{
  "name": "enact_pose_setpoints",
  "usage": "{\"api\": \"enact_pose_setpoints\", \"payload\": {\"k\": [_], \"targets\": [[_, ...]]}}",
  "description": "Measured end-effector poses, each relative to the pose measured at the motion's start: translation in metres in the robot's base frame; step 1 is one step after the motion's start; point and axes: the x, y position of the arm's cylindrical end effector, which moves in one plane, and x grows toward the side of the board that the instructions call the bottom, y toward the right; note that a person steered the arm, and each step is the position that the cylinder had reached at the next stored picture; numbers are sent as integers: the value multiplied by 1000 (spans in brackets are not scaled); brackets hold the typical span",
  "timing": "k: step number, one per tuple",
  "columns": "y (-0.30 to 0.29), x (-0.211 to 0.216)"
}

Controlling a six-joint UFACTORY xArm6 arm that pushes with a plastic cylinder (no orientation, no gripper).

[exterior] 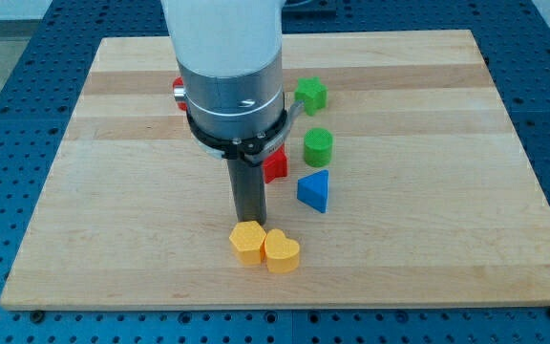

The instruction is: Nudge the red star right a bit

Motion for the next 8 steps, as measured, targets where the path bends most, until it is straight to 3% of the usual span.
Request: {"api": "enact_pose_setpoints", "payload": {"k": [8], "targets": [[-34, -9]]}}
